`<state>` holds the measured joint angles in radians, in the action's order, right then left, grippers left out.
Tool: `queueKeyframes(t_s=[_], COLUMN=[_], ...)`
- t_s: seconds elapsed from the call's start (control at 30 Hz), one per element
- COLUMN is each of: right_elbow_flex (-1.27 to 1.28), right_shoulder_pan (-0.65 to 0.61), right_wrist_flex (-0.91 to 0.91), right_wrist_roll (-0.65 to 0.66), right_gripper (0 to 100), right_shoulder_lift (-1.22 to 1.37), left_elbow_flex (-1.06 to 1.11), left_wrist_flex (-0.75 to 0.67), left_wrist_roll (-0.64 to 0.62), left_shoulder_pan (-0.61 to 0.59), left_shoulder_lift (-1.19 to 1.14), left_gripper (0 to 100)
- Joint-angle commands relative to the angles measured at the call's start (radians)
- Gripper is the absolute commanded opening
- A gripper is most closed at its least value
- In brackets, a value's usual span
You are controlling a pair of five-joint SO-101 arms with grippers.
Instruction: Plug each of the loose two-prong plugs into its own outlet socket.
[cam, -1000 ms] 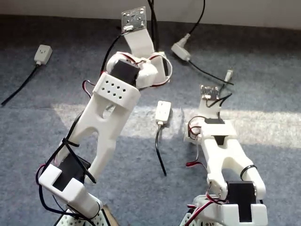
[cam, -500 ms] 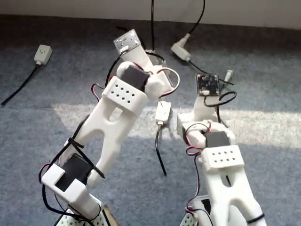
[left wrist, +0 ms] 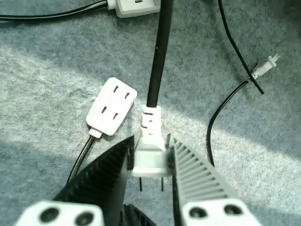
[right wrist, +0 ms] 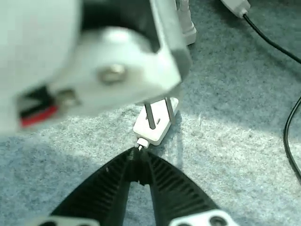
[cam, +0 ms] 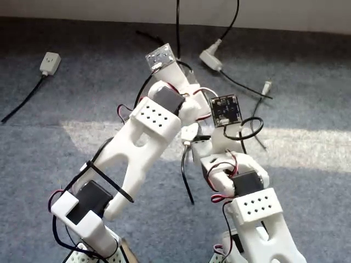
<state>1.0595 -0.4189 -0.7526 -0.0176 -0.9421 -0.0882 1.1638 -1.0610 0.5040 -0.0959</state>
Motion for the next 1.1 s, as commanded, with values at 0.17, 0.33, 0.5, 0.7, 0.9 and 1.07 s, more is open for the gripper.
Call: queueKeyframes(t_s=[0.17,0.33,0.5,0.7,0.9,1.07], right_elbow_flex=[0.047,0.084,0.133,0.216,0.262,0.278], right_shoulder_pan=[-0.015,-0.002,0.039,0.110,0.114,0.116], right_wrist_flex=[0.119,0.185,0.268,0.400,0.449,0.463], right_wrist_roll=[0.012,0.078,0.103,0.104,0.147,0.152], right_gripper=[0.8,0.8,0.8,0.8,0.8,0.8], right_shoulder_lift=[-0.021,-0.021,-0.021,-0.019,-0.019,-0.019], left_elbow_flex=[0.048,0.048,0.047,0.048,0.097,0.154], left_wrist_flex=[-0.011,-0.008,-0.006,0.055,0.075,0.021], left_wrist_roll=[-0.002,-0.002,-0.002,0.012,0.049,0.049], left_shoulder_pan=[0.070,0.067,0.071,0.070,0.064,0.071], left_shoulder_lift=[0.018,0.018,0.019,0.099,0.173,0.193], left_gripper=[1,1,1,1,1,1])
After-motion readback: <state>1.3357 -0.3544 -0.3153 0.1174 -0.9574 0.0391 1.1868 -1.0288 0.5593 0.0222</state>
